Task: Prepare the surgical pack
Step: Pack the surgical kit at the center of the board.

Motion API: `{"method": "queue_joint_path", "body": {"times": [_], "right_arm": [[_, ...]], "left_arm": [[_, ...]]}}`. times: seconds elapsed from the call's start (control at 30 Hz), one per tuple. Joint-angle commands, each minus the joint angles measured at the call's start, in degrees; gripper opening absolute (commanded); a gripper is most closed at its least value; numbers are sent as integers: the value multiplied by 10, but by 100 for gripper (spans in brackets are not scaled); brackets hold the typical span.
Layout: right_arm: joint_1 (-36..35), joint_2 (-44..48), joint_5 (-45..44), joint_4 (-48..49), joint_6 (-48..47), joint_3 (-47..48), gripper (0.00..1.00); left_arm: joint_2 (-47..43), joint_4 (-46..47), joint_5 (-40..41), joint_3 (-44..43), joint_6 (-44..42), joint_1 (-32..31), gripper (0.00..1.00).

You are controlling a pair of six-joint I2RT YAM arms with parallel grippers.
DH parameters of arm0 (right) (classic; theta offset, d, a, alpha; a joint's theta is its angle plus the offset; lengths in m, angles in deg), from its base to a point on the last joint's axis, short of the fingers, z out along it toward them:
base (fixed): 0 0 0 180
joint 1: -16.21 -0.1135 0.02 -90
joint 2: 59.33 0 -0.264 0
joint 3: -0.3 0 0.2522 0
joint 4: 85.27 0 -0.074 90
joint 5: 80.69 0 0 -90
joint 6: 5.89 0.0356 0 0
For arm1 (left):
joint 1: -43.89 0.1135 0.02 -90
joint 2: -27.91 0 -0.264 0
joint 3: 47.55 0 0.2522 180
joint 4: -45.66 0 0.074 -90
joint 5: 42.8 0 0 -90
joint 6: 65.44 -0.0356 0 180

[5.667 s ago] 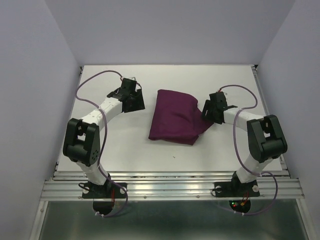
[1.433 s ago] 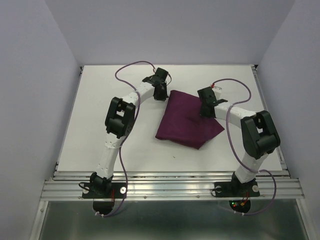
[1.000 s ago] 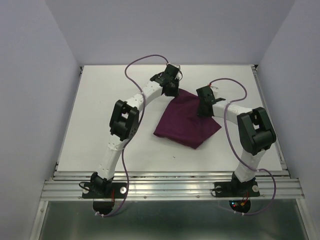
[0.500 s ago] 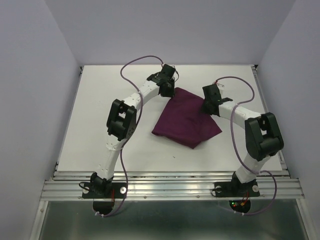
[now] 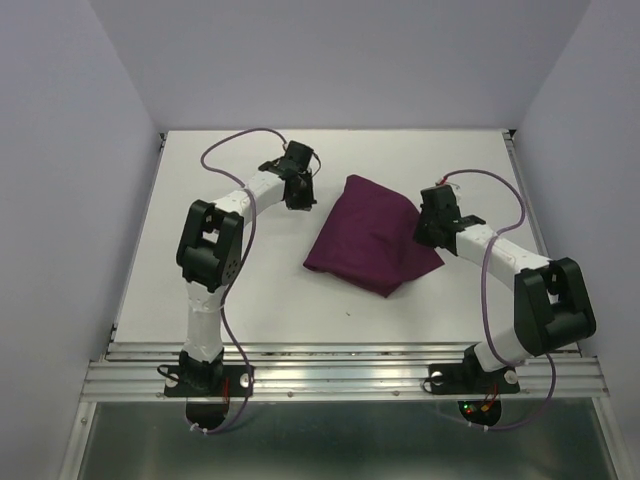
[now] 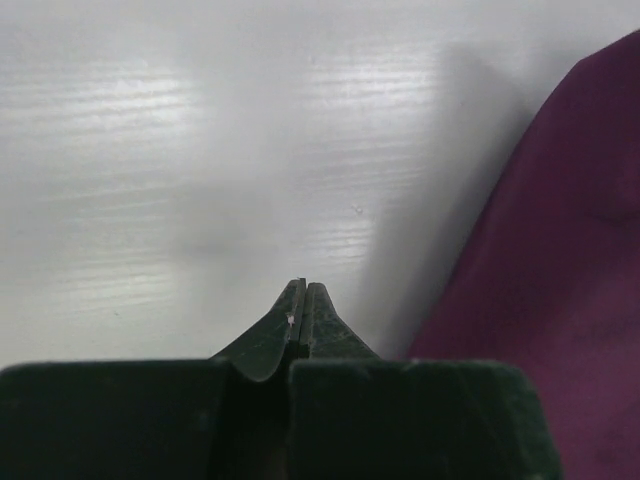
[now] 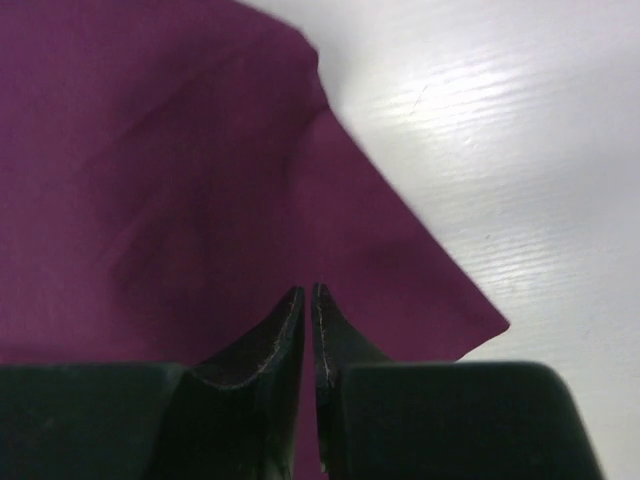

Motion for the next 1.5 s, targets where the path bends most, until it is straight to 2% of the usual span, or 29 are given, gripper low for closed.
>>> {"method": "queue_joint_path", "body": {"times": [0.0,0.2,0.3,0.47,0.7,0.8,0.97,1.2,1.33,1.47], "right_arm": [[-18,-2,38,11,6,-13,12],[-52,-51,72,45,8,-1,10],[-84,-88,74,53,14,23,9],[-90,-128,97,78,39,62,8],[-90,-128,80,69,42,86,7],[-90,-117,28,41,38,82,8],[-90,-53,-62,-8,21,48,8],[-90,31,-96,-60,17,-4,9],[-90,66,-59,-76,11,-4,8],[-102,100,30,-66,19,-12,8]], "left_arm": [[1,21,-31,23,3,-14,0],[16,25,-48,16,-1,-41,0],[20,13,-59,-11,-2,-68,0],[38,-23,-80,-81,2,-105,0],[34,-40,-89,-128,2,-126,0],[28,-61,-56,-135,-7,-122,0],[-15,-58,-16,-85,-13,-88,0],[-52,-18,-36,28,-13,-40,0],[-56,-1,-45,68,-10,-39,0],[-59,6,-49,87,-8,-40,0]]}}
